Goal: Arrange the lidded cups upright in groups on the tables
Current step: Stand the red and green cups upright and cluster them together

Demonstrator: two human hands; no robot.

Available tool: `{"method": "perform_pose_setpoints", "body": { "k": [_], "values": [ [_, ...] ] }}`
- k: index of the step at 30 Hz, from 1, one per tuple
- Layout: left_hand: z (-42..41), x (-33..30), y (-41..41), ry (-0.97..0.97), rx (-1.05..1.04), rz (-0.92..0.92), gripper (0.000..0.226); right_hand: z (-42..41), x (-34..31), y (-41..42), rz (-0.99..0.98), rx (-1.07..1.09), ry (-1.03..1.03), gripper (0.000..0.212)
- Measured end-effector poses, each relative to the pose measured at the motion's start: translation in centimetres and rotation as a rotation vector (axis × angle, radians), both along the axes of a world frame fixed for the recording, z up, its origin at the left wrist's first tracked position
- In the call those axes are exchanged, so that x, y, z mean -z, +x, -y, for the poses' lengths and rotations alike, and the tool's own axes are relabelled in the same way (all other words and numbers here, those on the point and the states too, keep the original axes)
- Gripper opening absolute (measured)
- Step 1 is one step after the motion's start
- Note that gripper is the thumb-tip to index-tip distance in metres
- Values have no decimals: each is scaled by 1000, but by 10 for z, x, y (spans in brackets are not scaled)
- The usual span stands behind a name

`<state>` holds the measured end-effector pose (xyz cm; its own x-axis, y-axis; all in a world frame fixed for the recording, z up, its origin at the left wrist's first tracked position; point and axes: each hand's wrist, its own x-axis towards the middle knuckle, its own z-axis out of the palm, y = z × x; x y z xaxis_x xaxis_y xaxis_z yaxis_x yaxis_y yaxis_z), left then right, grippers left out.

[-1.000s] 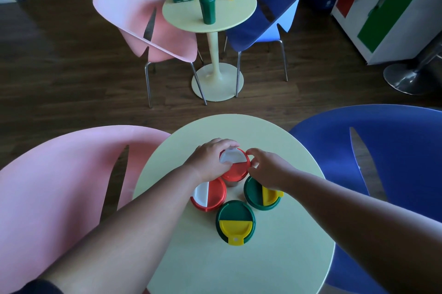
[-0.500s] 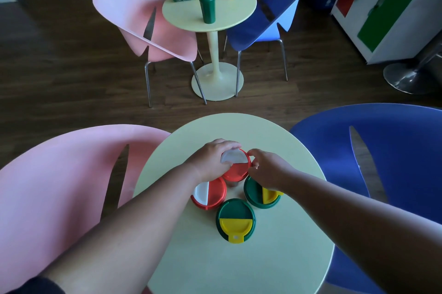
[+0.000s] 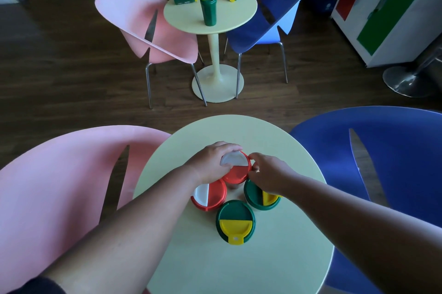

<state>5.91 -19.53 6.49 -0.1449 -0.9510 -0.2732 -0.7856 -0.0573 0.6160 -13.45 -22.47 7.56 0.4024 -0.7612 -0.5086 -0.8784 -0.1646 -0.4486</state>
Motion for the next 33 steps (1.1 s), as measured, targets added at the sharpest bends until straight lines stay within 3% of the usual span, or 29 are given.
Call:
{"method": "perform_pose_setpoints", "body": {
  "k": [11,16,20,24,33],
  "values": [
    [-18,-3,5,-24,-92,-18,62,-4,-7,-21,70,-19,-10,61],
    [-58,-7,20,-170,-11,78,63,-23,-7,-49,-5,-206,-61,96],
    [-81,-1,36,-126,129,227,84,-32,2,-57,-16,-281,-78,119],
    [-84,1,37,-16,185,312,98,-31,9,-54,-38,-273,-77,118],
    [-84,4,33,4,100,239,93,-28,13,-51,-19,-259,-93,106]
  ]
}}
